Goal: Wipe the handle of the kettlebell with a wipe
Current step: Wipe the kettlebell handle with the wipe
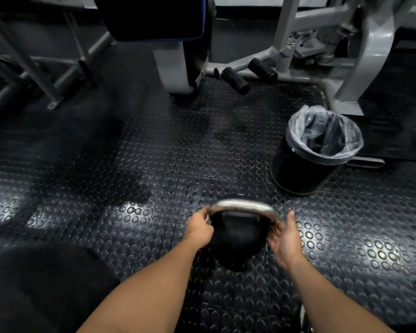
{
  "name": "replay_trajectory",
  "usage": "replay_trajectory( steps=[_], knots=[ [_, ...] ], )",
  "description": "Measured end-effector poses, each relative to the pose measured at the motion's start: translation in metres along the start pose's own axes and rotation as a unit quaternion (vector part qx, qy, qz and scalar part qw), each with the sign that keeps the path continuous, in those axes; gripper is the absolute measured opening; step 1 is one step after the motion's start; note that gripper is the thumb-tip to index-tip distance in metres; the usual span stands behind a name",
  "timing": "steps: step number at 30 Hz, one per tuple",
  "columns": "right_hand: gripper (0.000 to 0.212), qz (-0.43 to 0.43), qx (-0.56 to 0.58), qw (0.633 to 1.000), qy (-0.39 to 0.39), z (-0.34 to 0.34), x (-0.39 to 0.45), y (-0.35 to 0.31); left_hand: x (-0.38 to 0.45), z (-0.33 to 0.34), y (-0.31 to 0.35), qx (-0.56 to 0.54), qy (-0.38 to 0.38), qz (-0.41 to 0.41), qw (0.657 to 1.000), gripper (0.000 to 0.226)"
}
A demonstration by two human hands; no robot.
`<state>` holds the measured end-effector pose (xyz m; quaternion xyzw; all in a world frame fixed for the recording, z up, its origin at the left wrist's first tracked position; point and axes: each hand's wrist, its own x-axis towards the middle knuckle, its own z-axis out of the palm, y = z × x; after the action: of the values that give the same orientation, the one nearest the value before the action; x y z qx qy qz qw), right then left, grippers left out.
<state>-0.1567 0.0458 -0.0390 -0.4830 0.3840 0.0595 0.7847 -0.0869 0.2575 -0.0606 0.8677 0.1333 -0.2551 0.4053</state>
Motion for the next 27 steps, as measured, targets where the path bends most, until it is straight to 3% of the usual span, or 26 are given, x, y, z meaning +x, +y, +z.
replay_trajectory(
  steps=[12,19,27],
  knots=[
    [0.088,0.005,-0.003,1.0,0.004,-0.001,-0.001,0.0,0.0,-0.003,0.009,-0.018,0.04,0.021,0.999,0.069],
    [0.087,0.003,-0.002,1.0,-0.002,0.0,-0.001,0.0,-0.009,0.008,0.008,-0.026,0.048,-0.008,0.998,0.065],
    [0.085,-0.002,0.001,1.0,-0.008,0.001,-0.003,0.003,-0.029,0.024,0.001,-0.111,0.085,-0.04,0.989,0.062]
  ],
)
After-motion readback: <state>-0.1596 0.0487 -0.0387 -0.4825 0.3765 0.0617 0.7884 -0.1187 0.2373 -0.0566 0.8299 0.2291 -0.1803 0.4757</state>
